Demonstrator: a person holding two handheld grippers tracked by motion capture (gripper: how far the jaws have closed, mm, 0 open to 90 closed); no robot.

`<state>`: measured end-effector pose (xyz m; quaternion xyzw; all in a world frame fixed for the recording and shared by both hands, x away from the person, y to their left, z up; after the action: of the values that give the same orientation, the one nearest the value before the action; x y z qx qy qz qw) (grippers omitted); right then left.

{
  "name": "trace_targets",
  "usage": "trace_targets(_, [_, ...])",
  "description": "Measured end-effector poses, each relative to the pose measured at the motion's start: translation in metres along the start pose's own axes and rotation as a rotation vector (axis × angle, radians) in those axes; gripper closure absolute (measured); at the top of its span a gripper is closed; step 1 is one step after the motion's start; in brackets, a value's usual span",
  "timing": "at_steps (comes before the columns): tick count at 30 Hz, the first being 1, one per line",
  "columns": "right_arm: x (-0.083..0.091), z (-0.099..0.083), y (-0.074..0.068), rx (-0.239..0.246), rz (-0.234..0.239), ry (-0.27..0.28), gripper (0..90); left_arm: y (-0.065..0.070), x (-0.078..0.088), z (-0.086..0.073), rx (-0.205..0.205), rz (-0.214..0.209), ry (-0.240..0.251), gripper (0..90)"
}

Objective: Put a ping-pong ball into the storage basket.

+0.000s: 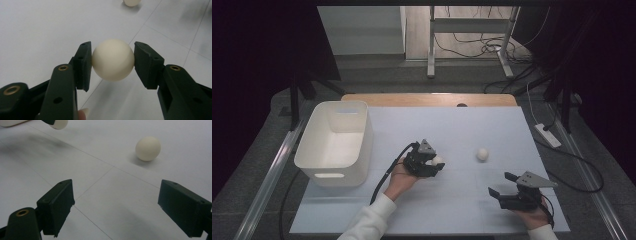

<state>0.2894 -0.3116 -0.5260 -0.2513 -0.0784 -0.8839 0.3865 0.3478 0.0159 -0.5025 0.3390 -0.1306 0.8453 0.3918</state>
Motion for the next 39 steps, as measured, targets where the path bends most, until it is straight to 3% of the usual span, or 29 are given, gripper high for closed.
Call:
trace_targets(23, [0.000,0.000,0.000,0.001,-0.004,-0.001,13.7,0.002,0.014,0.002,0.000,-0.010,0.043,50.3])
trace_targets(39, [0.000,0.000,0.000,0.001,-0.006,-0.001,13.8,0.001,0.031,0.005,0.000,0.007,0.118,50.3])
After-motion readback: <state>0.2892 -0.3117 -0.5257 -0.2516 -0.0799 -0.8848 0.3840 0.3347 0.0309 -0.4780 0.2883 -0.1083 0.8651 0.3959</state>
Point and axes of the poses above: each handheld gripper's, and its own axes: x roughly backward along the jaws, z roughly out of its top, y roughly to its right, the point moved 2 cm from there along -x, roughly forward along the jaws, and after that the axes turned 4 degrees about z, right-handed, at the moved point
